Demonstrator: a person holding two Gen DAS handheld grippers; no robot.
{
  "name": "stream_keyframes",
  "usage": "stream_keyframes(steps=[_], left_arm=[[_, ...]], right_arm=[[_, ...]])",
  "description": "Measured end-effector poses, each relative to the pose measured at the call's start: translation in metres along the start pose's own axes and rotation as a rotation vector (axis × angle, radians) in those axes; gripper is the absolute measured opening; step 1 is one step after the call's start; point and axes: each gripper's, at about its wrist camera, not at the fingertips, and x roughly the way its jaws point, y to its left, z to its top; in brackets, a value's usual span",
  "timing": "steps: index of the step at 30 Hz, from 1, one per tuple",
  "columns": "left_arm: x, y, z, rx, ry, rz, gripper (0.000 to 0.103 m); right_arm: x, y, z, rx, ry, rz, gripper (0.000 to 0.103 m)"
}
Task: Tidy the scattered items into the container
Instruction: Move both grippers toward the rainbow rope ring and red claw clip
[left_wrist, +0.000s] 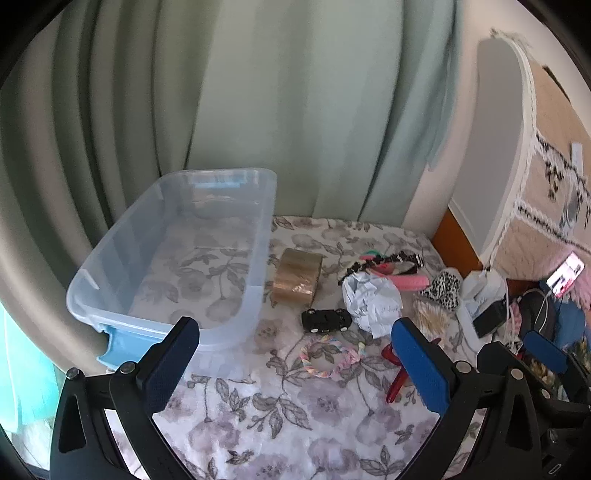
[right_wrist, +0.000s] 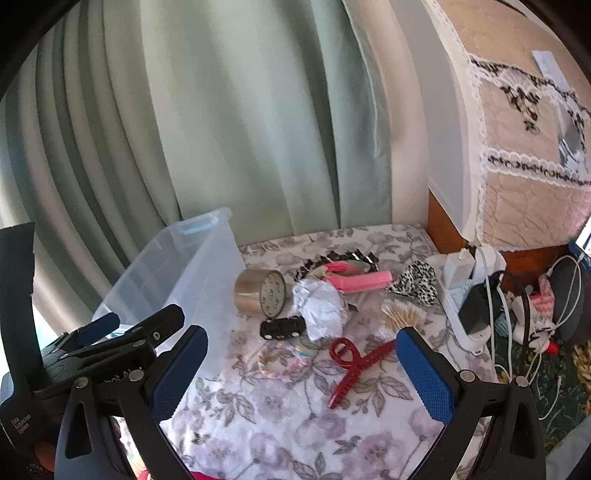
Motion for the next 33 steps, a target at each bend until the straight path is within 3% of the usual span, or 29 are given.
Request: stream_keyframes(steps=[6, 12, 18, 23, 30, 33], left_arm=[[0.024, -0.020, -0.008, 0.045, 0.048, -0.028, 0.103], [0.058, -0.040, -0.019, 0.111, 0.148, -0.039, 0.103], [0.088, -0.054, -0.034, 0.142, 0.255, -0.069, 0.103], [0.120, -0.064, -0.045, 0.183, 0.312, -0.048, 0.102], [0.159, -0.065, -0.047, 0.202, 0.376, -0.024, 0.086], [0.170, -0.064, -0.050, 0.217, 0.402, -0.024, 0.075]], right_arm=[[0.015, -0.024, -0.010, 0.057, 0.059, 0.003, 0.103], [0.038, -0.051, -0.024, 0.094, 0.135, -0.014, 0.103], [0.055, -0.080, -0.044, 0.188, 0.281, -0.047, 0.103], [0.072, -0.093, -0.051, 0.227, 0.331, -0.054, 0.100], [0.106, -0.087, -0.060, 0.236, 0.397, -0.003, 0.087], [0.120, -0.084, -0.064, 0.242, 0.422, 0.011, 0.080]])
